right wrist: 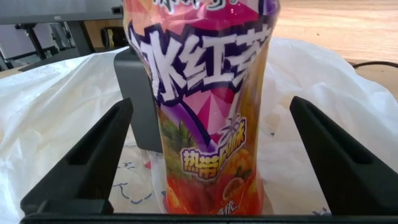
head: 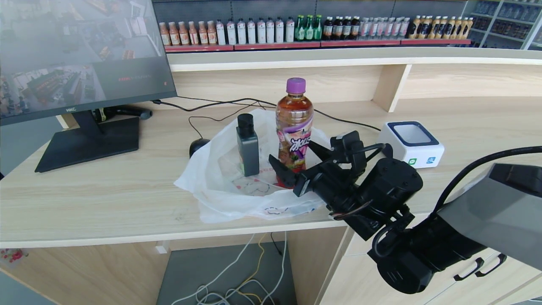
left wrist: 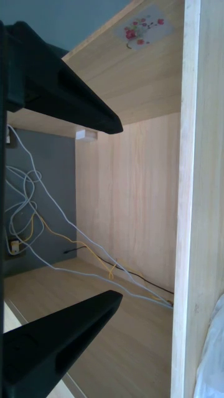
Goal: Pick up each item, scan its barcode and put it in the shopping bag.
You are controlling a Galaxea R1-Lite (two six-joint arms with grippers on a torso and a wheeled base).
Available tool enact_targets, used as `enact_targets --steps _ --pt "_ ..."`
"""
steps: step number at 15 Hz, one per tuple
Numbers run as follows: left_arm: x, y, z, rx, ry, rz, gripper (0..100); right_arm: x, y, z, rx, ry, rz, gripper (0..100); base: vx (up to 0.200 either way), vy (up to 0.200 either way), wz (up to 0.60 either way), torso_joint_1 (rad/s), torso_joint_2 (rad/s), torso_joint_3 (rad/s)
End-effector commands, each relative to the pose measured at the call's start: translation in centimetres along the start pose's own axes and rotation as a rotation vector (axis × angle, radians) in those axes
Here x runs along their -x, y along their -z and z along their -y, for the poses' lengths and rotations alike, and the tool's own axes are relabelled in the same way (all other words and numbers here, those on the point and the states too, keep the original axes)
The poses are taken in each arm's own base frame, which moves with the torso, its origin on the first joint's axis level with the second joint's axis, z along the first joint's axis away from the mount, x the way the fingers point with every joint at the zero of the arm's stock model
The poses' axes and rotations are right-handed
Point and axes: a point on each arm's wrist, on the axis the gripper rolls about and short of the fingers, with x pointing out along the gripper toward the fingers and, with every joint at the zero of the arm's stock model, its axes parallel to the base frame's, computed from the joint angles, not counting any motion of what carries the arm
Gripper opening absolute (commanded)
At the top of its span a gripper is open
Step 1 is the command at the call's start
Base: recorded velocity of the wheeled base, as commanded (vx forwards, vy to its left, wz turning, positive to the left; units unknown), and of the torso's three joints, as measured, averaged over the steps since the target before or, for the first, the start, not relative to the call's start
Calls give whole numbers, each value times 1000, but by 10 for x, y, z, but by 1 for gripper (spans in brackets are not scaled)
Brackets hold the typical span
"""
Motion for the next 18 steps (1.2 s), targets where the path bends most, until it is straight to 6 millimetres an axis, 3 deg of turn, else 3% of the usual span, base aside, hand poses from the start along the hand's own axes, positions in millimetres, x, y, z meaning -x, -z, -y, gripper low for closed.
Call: enact_targets --steps 1,6,7,11,18 --pt "0 0 0 0 0 0 100 6 -8 0 1 -1 6 100 0 0 0 0 0 0" --pt "0 0 0 0 1 0 100 36 -44 2 5 7 32 100 0 0 0 0 0 0" --pt "0 0 0 0 0 0 100 52 -58 4 8 16 41 100 0 0 0 0 0 0" --pt "0 0 0 0 0 0 100 90 -84 6 22 24 59 100 0 0 0 0 0 0" --pt "0 0 0 0 0 0 100 204 -95 18 51 116 -31 100 0 0 0 0 0 0"
